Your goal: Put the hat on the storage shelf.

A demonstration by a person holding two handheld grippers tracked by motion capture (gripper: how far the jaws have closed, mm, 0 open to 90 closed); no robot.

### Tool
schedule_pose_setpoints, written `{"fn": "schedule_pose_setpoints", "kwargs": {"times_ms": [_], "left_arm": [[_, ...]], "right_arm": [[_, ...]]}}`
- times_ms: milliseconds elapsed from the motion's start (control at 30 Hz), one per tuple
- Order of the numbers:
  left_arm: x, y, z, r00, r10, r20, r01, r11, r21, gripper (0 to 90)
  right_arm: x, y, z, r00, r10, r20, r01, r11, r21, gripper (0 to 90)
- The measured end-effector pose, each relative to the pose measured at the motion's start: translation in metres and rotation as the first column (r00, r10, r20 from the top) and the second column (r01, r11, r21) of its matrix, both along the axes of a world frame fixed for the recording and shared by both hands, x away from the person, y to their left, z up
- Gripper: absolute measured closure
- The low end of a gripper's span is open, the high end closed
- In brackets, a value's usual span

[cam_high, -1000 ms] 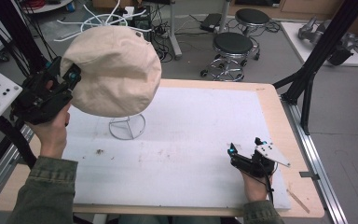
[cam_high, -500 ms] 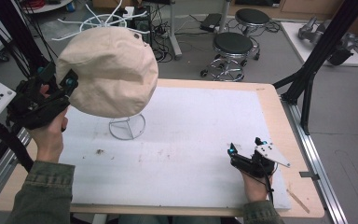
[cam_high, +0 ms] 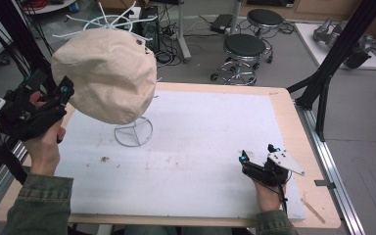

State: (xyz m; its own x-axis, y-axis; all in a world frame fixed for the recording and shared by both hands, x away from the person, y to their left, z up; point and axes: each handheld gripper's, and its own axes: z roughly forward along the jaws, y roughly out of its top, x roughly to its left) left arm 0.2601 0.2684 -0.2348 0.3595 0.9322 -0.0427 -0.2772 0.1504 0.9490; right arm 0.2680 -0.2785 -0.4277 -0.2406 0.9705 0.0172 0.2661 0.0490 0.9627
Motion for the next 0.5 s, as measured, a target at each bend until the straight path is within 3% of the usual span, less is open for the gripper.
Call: {"fn": "schedule_pose_setpoints", "kwargs": {"times_ms": [200,500], "left_arm": [[-0.003,0.003,-0.002,0.9992,0.009,-0.039,-0.008,0.9998,0.016,24.8],[-0.018,0.006,-0.014,0.9973,0.053,-0.050,-0.051,0.9981,0.033,22.5]], "right_arm": [[0.000,0.000,0.000,1.0000,-0.002,0.006,0.002,1.000,-0.003,4.6],[-0.001,0.000,0.001,0.9999,-0.008,0.011,0.008,1.000,-0.004,4.6]]}}
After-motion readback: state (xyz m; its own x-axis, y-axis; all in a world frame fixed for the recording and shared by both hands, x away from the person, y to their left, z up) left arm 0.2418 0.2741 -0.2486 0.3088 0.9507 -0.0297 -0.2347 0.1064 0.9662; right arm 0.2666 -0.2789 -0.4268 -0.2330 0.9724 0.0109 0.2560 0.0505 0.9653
